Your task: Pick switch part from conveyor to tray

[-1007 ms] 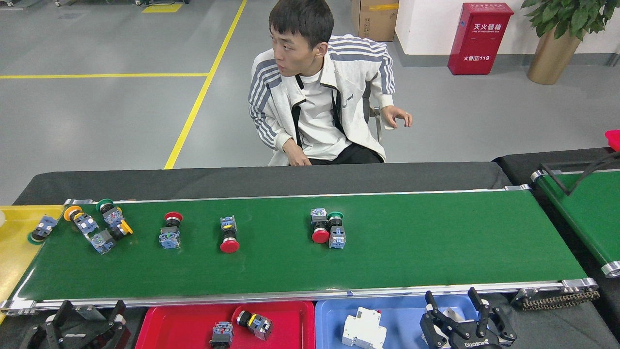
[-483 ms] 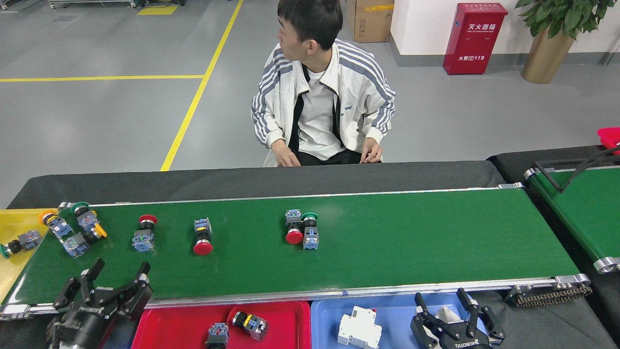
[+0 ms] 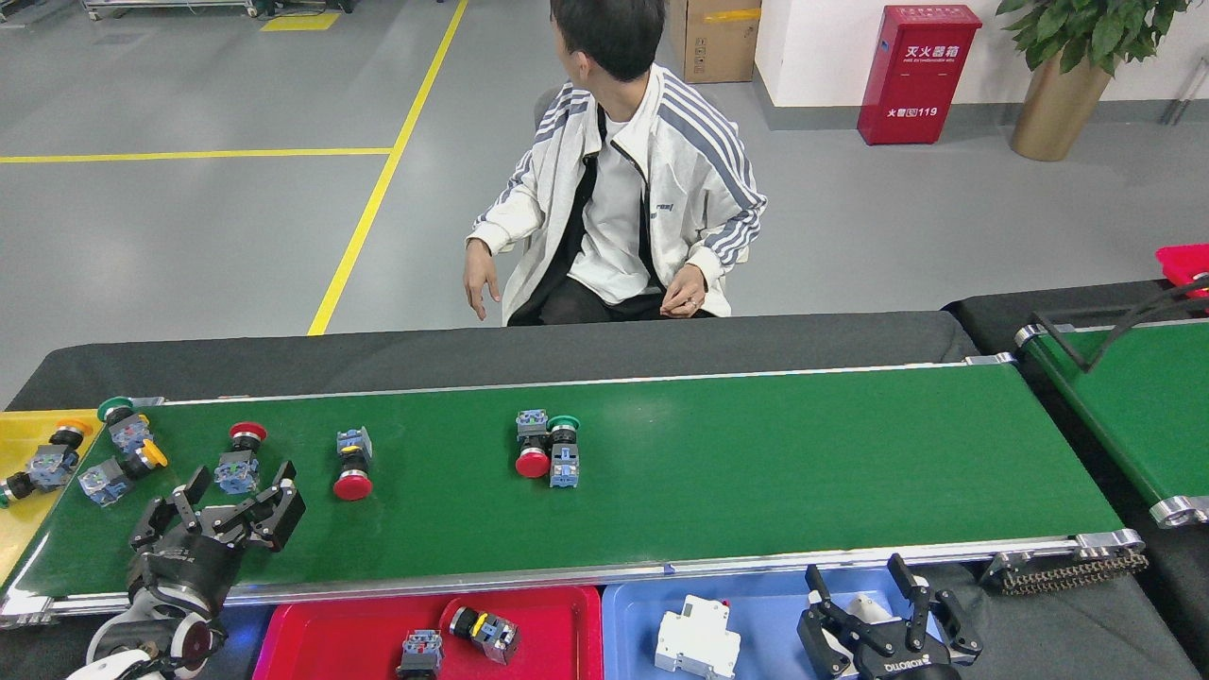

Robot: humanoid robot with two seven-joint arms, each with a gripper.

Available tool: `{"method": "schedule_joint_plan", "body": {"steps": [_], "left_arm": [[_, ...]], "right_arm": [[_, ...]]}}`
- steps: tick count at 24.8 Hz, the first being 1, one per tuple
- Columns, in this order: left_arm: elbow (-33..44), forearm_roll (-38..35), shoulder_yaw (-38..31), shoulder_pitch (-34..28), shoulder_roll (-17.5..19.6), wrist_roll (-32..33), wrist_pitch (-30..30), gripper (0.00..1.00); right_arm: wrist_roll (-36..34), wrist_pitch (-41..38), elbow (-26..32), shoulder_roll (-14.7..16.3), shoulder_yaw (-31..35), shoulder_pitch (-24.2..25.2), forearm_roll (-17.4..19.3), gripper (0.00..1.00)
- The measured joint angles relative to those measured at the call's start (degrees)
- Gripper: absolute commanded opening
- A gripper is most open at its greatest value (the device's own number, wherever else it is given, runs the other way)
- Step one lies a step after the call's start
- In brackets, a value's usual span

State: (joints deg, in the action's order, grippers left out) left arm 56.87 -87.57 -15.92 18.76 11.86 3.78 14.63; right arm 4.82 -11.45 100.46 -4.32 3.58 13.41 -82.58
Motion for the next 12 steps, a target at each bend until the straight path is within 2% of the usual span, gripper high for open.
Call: {"method": "schedule_joint_plan", "body": {"steps": [2, 3, 6, 7, 9, 12], "left_arm": [[-5.4, 0.0, 2.7, 3.2, 1.7, -1.2, -3.3, 0.95], [-8.3, 0.0, 3.6, 4.7, 2.3, -2.2, -4.8, 0.88], [-16.0, 0.0, 4.5, 8.2, 3.1, -6.4, -7.2, 0.55], [-17.8, 0.0, 4.6, 8.9, 3.2, -7.8, -7.2, 0.35], [-19.1, 0.2, 4.7, 9.0, 3.4, -9.8, -7.4, 0.16], [-19.5, 0.7, 4.6, 8.8, 3.6, -11.9, -5.4, 0.08]], "right_arm": [[0.0, 0.0, 0.0, 0.0, 0.0, -0.4, 0.0, 0.92], [0.0, 0.0, 0.0, 0.0, 0.0, -0.5, 0.0, 0.92], [0.0, -0.1, 0.0, 0.0, 0.0, -0.6, 0.0, 0.93], [0.0, -0.1, 0.0, 0.0, 0.0, -0.6, 0.0, 0.93], [0.0, -0.2, 0.0, 0.0, 0.0, -0.6, 0.0, 0.93], [0.0, -0.2, 0.0, 0.0, 0.0, -0.6, 0.0, 0.93]]}}
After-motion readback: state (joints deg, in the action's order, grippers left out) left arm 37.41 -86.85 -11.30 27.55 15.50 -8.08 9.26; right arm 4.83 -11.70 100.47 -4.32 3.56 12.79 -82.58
